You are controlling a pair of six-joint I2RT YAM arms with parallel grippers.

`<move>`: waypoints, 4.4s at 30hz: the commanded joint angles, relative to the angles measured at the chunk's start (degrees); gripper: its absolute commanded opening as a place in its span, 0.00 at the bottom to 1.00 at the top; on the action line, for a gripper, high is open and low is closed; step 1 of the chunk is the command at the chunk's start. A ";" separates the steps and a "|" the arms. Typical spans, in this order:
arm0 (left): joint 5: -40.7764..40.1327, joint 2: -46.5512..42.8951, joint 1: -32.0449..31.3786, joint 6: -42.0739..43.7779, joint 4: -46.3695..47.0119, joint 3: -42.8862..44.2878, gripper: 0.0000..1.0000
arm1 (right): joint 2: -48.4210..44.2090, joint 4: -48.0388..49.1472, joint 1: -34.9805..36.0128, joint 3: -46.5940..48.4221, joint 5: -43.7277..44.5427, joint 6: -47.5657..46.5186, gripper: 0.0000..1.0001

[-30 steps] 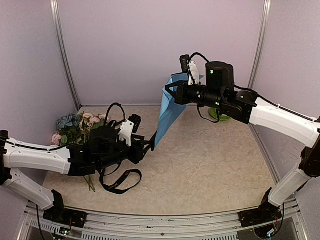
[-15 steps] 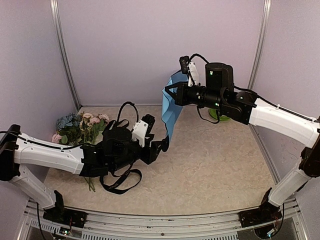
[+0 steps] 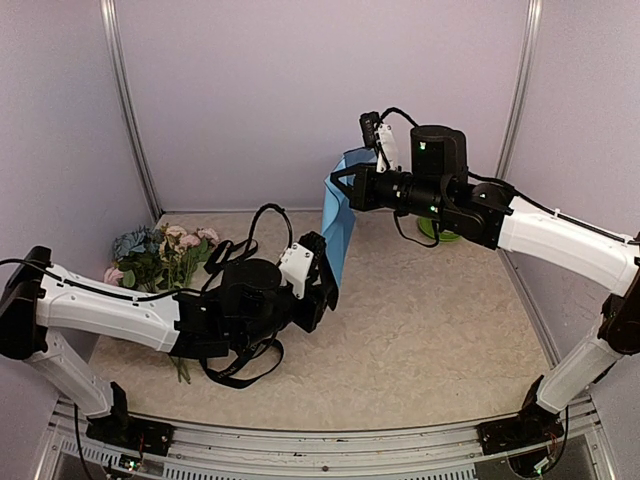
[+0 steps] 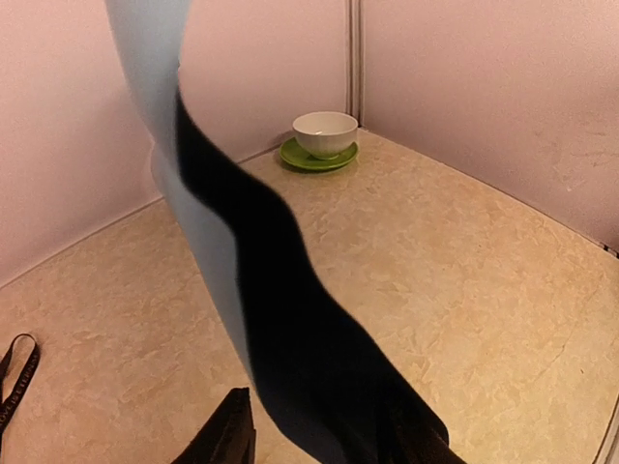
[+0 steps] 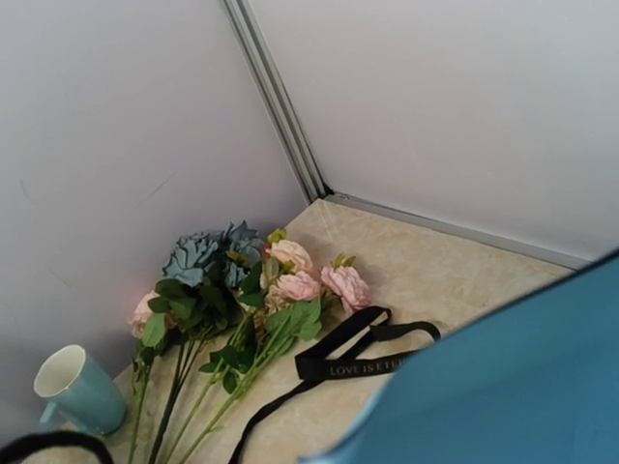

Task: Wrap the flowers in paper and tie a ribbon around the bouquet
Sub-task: Pass from the right arm to the left, then place the folded wrapping paper at the center of the board, then pass from the left arm to the right, then pass from the right arm to the left

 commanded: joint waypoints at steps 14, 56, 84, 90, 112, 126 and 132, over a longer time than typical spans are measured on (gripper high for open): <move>-19.94 -1.28 -0.41 18.78 -9.72 4.20 0.00 | -14.13 -10.75 -7.30 -11.79 0.31 2.23 0.64; 28.60 -14.54 23.47 -30.79 8.80 -21.69 0.00 | 0.93 -9.21 -19.03 -28.61 -33.32 4.81 0.81; 28.32 -11.89 20.82 -30.01 10.97 -21.40 0.00 | 3.61 27.46 -18.32 -41.27 -23.79 50.86 0.79; 28.50 -11.98 20.72 -29.41 10.97 -21.45 0.00 | 12.43 29.36 -17.97 -35.67 -28.76 51.52 0.78; 8.62 -8.50 -0.88 3.59 -12.63 -10.25 0.76 | 4.31 31.00 -13.75 -31.86 -22.43 54.04 0.00; -8.72 -12.50 -12.65 11.52 1.45 -15.09 0.99 | -5.82 20.93 -5.57 -21.96 -1.95 42.39 0.00; -15.71 -16.57 -10.60 12.01 11.11 -17.29 0.99 | -7.30 19.58 -4.38 -21.55 -0.51 40.51 0.00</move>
